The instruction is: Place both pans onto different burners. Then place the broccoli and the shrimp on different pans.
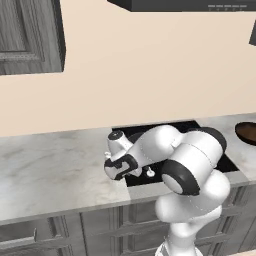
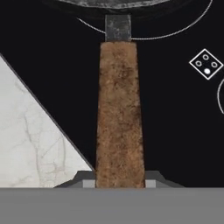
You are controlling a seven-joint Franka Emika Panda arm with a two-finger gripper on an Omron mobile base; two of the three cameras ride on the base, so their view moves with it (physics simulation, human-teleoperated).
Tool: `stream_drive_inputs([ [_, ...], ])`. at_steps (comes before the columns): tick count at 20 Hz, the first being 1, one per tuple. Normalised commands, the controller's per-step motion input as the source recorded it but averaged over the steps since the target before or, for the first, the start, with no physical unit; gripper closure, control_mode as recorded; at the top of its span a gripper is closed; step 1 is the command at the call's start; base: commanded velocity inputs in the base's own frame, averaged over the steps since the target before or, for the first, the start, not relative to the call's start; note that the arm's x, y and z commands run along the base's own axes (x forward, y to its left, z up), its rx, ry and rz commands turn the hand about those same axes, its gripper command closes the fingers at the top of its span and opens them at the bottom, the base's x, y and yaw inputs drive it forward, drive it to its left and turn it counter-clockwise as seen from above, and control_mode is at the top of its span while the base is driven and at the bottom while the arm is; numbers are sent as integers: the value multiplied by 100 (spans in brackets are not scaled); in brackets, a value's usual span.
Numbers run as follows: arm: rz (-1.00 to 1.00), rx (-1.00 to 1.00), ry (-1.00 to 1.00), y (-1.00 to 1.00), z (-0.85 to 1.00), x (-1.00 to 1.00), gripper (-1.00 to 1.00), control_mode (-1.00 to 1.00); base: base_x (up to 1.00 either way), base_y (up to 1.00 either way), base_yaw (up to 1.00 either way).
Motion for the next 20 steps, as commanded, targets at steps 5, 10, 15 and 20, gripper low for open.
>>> stream_drive_inputs([
  [5, 0, 0, 14, 0, -24, -3, 100, -100, 0, 0, 0],
  [10, 0, 0, 5, -3, -11, -23, 100, -100, 0, 0, 0],
  [15, -1, 0, 2, -9, -8, -29, 100, -100, 0, 0, 0],
  [20, -1, 0, 0, -23, -2, -23, 100, -100, 0, 0, 0],
])
